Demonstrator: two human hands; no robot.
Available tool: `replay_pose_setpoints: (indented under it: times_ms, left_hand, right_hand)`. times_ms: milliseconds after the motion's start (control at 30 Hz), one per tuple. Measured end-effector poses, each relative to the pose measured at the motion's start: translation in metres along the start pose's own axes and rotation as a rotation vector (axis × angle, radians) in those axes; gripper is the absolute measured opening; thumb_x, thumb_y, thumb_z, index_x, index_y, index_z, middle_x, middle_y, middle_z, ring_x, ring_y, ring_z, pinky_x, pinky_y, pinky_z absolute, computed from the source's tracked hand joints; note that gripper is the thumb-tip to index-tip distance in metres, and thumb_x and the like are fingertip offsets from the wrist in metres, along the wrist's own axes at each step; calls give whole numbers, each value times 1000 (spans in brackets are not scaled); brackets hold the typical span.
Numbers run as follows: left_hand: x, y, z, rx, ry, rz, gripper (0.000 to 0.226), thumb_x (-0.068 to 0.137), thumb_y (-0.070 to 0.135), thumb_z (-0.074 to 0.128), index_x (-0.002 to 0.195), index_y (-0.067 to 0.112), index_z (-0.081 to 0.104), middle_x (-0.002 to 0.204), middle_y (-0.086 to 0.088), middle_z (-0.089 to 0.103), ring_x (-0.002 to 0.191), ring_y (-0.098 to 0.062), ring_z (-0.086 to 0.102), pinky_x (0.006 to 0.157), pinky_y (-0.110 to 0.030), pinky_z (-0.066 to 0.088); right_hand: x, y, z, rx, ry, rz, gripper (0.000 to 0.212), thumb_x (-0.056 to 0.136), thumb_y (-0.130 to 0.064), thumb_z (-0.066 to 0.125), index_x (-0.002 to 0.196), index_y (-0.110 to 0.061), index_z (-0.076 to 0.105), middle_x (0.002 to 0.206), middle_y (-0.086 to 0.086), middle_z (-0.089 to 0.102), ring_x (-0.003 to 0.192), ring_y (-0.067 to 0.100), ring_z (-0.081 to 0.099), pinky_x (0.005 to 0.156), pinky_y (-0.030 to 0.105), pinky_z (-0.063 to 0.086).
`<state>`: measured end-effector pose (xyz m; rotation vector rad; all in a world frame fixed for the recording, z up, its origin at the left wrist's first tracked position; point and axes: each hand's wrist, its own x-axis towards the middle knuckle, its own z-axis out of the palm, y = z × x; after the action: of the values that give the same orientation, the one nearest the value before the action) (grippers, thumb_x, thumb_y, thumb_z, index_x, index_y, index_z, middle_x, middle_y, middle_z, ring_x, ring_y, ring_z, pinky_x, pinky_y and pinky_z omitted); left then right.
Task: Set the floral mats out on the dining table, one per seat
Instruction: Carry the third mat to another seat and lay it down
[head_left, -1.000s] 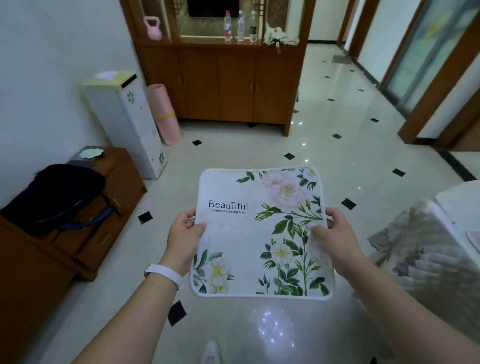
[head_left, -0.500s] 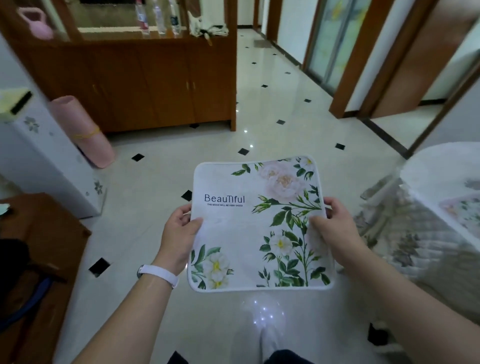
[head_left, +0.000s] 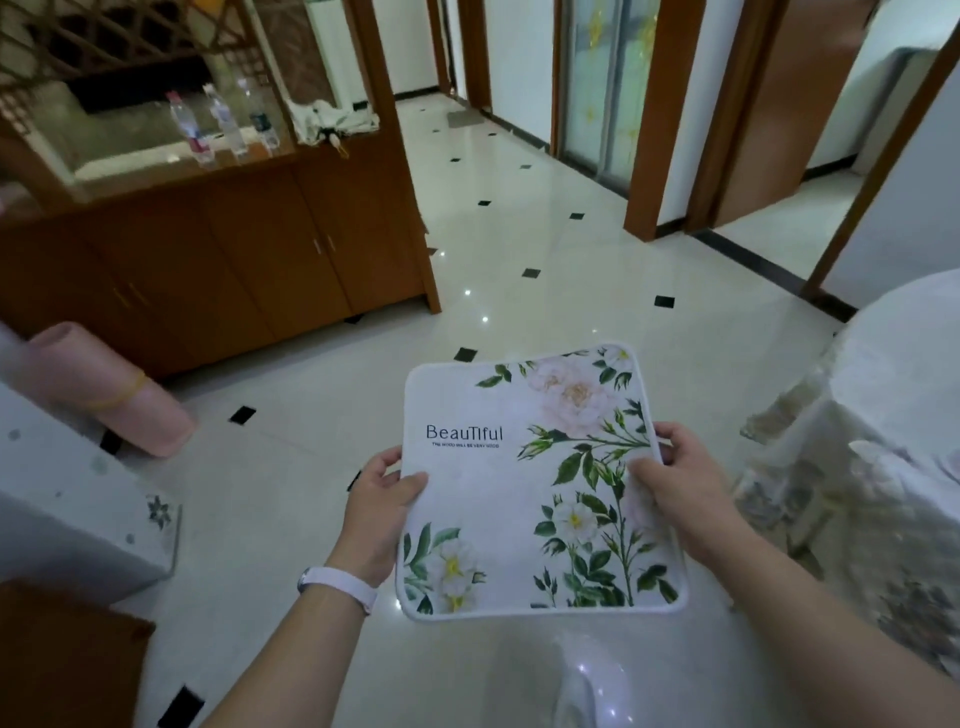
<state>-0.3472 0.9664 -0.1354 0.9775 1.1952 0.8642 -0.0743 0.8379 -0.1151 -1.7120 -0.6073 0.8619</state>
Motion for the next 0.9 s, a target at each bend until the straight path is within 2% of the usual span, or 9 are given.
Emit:
replay_pose_setpoints:
  times_ms: [133, 267, 367, 533, 700, 800, 900]
  left_hand:
    - [58, 39, 48, 51, -50, 35, 33, 87, -1, 63, 117, 12, 57, 100, -17, 72, 82, -34, 70, 69, -42, 57]
    - [102, 61, 85, 9, -96, 20, 34, 87, 0, 63, 119, 9, 57, 104, -20, 71, 82, -35, 70, 68, -43, 57]
    - [140, 79, 107, 13, -133, 29, 33, 86, -1, 63, 118, 10, 57, 104, -19, 72, 84, -37, 70, 73, -47, 57]
    - [200, 76, 151, 21, -238, -31, 29, 87, -3, 61, 113, 9, 59, 96, -18, 72, 73, -31, 70, 64, -39, 57]
    - [291, 85, 194, 44, -360, -69, 33, 87, -2, 62, 117, 8, 57, 97, -17, 72, 78, -33, 70, 68, -42, 57]
    - [356, 97, 213, 69, -428, -84, 33, 87, -2, 62, 118, 10, 57, 102, -19, 71, 86, -36, 69, 76, -48, 57]
    - [422, 119, 228, 72, -481, -100, 33, 87, -2, 62, 118, 10, 57, 104, -18, 71, 89, -37, 69, 80, -50, 56]
  right_hand:
    - [59, -26, -11, -20, 30, -21, 29, 88, -2, 57, 106, -25, 57, 90, 1, 74, 64, 15, 72, 53, 32, 56]
    - [105, -50, -27, -29, 102, -18, 28, 88, -4, 59, 100, -29, 57, 87, 1, 73, 74, 26, 72, 72, 51, 60]
    - [130, -60, -31, 6, 137, -15, 27, 89, -5, 58, 101, -29, 56, 88, 0, 74, 74, 25, 72, 72, 48, 60]
    - [170, -59, -40, 8, 253, 54, 28, 90, -3, 56, 109, -23, 55, 89, -1, 73, 77, 27, 72, 73, 46, 60]
    - [236, -68, -28, -20, 360, 71, 29, 89, -3, 55, 110, -22, 56, 91, -3, 73, 76, 24, 71, 69, 42, 59]
    - [282, -76, -11, 17, 428, 108, 28, 90, -2, 55, 110, -21, 55, 92, -2, 72, 75, 24, 71, 62, 35, 56]
    - [330, -90, 10, 42, 489, 132, 29, 89, -1, 56, 111, -20, 56, 95, 3, 72, 75, 28, 71, 64, 36, 57]
